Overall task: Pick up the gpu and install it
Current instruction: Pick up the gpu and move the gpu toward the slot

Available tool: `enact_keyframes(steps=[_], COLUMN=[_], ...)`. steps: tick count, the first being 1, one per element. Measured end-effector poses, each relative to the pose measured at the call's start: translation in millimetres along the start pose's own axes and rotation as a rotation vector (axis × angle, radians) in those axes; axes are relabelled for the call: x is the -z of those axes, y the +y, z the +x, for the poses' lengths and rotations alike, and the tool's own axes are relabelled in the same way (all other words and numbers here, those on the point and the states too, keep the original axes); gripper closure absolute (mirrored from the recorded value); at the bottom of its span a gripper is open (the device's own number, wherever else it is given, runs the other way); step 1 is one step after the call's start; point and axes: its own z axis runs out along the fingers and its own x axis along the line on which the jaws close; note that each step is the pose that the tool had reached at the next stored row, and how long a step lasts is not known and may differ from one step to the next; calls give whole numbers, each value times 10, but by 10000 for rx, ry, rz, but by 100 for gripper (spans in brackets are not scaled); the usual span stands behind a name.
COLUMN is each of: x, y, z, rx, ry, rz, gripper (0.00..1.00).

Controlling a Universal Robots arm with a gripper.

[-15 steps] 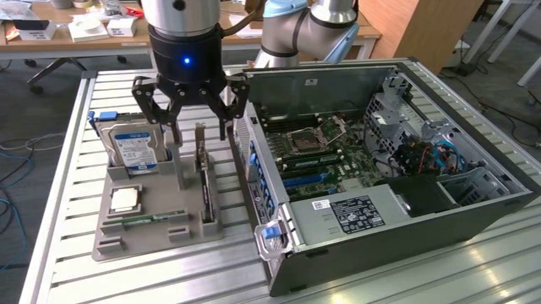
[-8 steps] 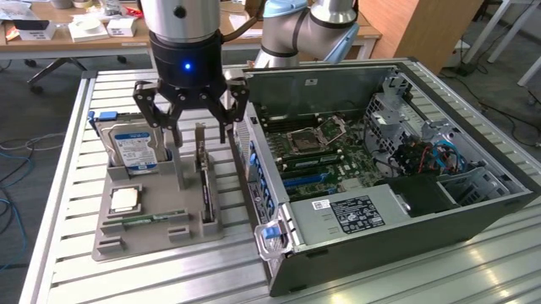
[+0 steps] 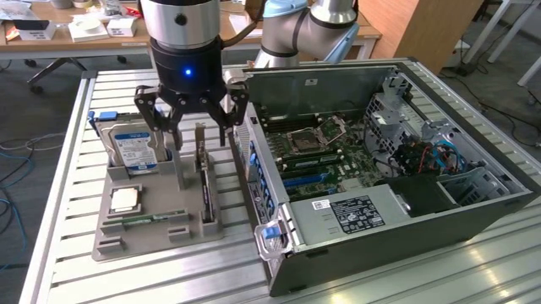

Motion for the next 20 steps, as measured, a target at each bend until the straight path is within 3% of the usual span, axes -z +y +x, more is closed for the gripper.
enact_keyframes(steps=[20], x=[-124], y=[-4], z=[5], rx=[0], ry=[-1], rz=[10], gripper=[29])
